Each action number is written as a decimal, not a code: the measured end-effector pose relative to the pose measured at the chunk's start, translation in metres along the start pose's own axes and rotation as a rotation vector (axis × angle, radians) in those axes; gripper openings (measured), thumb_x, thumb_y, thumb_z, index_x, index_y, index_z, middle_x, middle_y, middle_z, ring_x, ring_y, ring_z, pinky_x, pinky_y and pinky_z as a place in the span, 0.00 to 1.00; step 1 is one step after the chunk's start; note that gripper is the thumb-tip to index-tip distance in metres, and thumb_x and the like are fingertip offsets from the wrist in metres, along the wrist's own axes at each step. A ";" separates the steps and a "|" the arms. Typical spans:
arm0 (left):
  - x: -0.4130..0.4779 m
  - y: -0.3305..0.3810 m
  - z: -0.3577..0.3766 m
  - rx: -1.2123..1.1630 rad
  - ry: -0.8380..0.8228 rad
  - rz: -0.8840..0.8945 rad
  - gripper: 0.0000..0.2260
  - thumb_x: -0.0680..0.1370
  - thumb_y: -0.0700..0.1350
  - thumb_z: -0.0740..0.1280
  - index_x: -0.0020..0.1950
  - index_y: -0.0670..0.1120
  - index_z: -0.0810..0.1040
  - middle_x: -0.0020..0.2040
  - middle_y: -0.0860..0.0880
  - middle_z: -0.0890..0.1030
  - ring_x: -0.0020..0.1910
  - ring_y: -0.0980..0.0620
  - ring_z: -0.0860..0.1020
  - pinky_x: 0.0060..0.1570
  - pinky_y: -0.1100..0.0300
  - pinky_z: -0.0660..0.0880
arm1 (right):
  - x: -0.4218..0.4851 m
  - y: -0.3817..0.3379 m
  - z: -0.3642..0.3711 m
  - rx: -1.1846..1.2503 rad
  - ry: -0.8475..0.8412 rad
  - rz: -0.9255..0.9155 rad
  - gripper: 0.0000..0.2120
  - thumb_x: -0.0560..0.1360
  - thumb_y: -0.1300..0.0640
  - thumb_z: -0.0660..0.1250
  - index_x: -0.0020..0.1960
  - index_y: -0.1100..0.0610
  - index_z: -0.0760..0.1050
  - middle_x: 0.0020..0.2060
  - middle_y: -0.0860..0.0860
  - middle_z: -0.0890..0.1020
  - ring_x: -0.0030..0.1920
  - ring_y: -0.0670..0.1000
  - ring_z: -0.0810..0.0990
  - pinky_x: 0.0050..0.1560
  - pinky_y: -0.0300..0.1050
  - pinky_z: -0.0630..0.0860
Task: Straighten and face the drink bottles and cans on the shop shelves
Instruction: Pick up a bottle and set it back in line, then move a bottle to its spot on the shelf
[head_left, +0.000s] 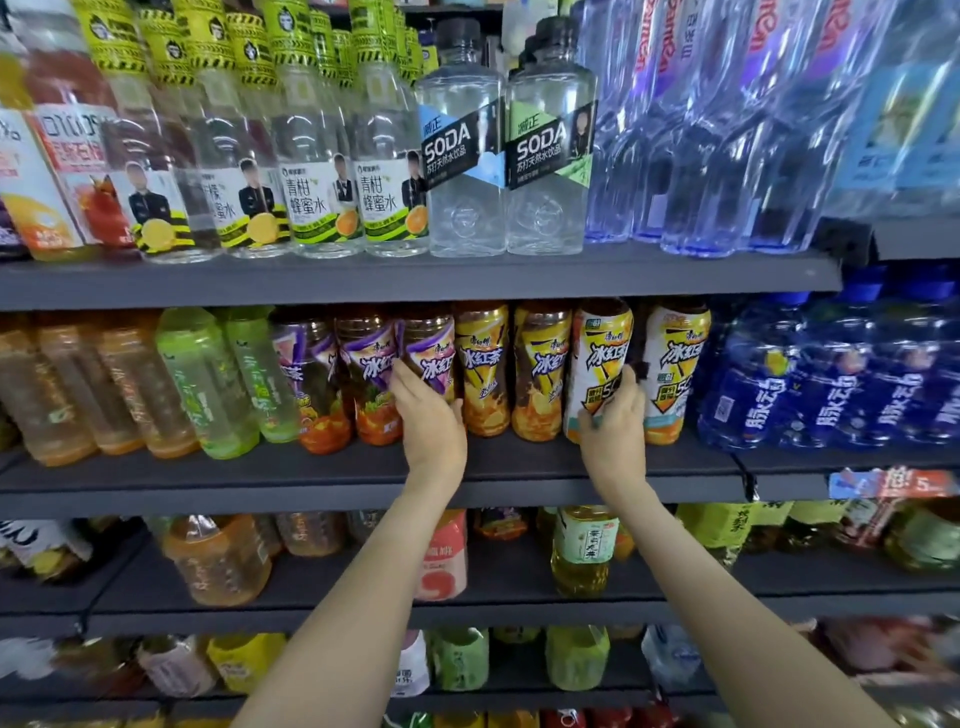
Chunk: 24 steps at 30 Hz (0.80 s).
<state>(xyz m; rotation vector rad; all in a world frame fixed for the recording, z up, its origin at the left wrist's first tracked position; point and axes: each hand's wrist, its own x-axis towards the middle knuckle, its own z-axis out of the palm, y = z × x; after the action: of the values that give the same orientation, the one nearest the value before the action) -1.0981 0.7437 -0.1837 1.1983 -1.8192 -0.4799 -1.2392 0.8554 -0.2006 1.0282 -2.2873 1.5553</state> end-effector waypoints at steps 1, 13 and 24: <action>-0.005 0.004 0.002 -0.004 0.016 0.052 0.40 0.75 0.44 0.69 0.76 0.38 0.45 0.75 0.34 0.53 0.74 0.37 0.57 0.70 0.46 0.64 | -0.002 -0.002 0.000 0.000 0.005 0.000 0.33 0.76 0.65 0.64 0.75 0.64 0.50 0.71 0.60 0.62 0.72 0.57 0.59 0.66 0.43 0.62; -0.109 0.055 0.059 -0.084 -0.468 0.453 0.17 0.75 0.37 0.66 0.64 0.37 0.71 0.59 0.37 0.75 0.60 0.37 0.72 0.57 0.44 0.70 | -0.036 0.021 -0.064 -0.130 -0.061 -0.116 0.16 0.75 0.59 0.64 0.62 0.57 0.73 0.57 0.54 0.77 0.59 0.55 0.73 0.53 0.50 0.74; -0.176 0.130 0.123 -0.039 -0.541 0.613 0.15 0.75 0.36 0.66 0.61 0.39 0.76 0.57 0.39 0.77 0.57 0.37 0.75 0.53 0.47 0.73 | -0.033 0.113 -0.166 -0.191 -0.187 -0.075 0.13 0.74 0.65 0.64 0.58 0.63 0.74 0.53 0.58 0.77 0.56 0.58 0.74 0.56 0.48 0.70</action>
<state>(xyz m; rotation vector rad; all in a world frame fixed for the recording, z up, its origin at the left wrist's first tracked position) -1.2444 0.9401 -0.2384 0.4434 -2.4907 -0.5015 -1.3221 1.0384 -0.2298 1.2368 -2.4304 1.2304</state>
